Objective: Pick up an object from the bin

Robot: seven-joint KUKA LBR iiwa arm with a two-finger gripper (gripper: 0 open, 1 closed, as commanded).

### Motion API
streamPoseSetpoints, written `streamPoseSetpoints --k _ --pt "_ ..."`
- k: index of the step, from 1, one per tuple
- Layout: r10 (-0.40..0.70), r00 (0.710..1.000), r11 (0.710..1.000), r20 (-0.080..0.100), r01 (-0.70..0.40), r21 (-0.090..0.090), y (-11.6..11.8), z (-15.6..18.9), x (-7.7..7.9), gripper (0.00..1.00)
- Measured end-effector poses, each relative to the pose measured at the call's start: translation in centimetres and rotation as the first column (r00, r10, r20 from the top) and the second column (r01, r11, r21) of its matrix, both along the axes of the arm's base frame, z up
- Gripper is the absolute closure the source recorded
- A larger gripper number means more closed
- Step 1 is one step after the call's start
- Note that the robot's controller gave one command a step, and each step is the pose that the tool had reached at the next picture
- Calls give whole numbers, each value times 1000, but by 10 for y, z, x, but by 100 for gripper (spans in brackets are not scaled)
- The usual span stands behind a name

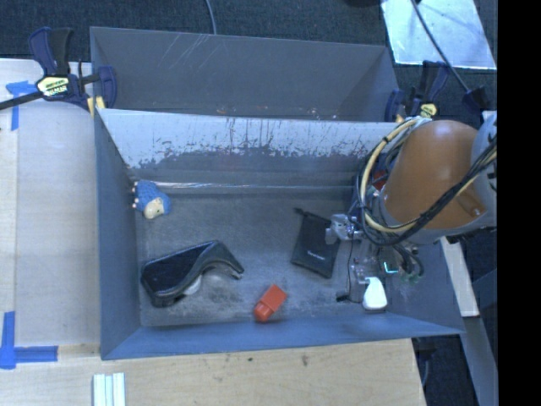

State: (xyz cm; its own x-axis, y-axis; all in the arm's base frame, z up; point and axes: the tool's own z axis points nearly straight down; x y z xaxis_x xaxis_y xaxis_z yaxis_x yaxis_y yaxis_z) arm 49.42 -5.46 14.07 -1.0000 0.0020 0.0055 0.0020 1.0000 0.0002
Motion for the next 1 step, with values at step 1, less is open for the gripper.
streamPoseSetpoints --k 1 --pt "323 946 946 11 -323 -4 -39 -16 77 0"
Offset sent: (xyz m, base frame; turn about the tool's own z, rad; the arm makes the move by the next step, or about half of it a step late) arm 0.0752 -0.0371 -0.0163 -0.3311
